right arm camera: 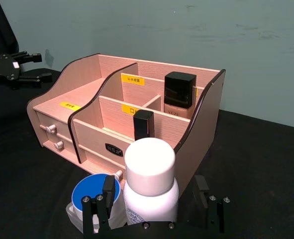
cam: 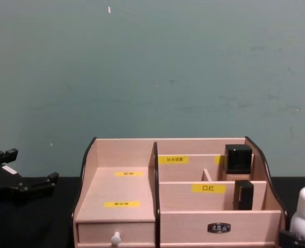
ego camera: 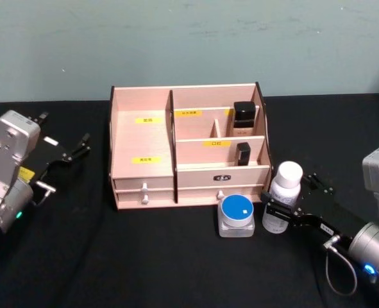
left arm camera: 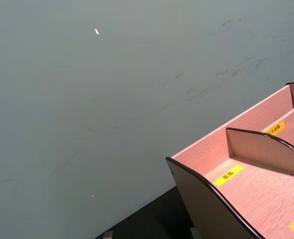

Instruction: Pick up the facial cleanser and watermelon frost from the table and place them into the tiered storage box.

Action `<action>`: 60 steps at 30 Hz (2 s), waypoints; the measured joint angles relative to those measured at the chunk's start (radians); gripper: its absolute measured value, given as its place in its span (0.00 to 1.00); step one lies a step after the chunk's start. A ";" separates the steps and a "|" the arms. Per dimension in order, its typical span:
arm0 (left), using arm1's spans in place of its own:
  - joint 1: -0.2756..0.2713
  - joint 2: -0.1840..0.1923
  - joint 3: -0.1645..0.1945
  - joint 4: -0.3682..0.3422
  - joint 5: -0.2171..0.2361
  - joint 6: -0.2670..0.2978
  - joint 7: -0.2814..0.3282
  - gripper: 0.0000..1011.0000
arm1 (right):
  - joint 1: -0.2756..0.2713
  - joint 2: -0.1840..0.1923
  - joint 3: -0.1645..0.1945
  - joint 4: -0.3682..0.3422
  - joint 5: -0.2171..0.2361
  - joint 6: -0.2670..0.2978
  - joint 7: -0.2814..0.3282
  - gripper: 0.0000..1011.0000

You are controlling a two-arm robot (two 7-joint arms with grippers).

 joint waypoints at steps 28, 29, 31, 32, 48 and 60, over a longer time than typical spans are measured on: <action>0.000 0.000 0.000 0.000 0.000 0.000 0.000 0.99 | -0.003 0.003 0.000 -0.003 0.002 -0.002 -0.004 0.60; 0.000 0.000 0.000 0.000 0.000 0.000 0.000 0.99 | -0.003 0.003 0.000 -0.003 0.002 -0.002 -0.004 0.60; 0.000 0.000 0.000 0.000 0.000 0.000 0.000 0.99 | -0.003 0.003 0.000 -0.003 0.002 -0.002 -0.005 0.60; 0.000 0.000 0.000 0.000 0.000 0.000 0.000 0.99 | -0.003 0.003 0.000 -0.003 0.002 -0.002 -0.005 0.60; 0.000 0.000 0.000 0.000 0.000 0.000 0.000 0.99 | -0.015 0.016 0.022 -0.040 0.004 -0.022 0.038 0.60; 0.000 0.000 0.000 0.000 0.000 0.000 0.000 0.99 | 0.056 0.033 -0.004 -0.108 -0.012 0.009 0.071 0.60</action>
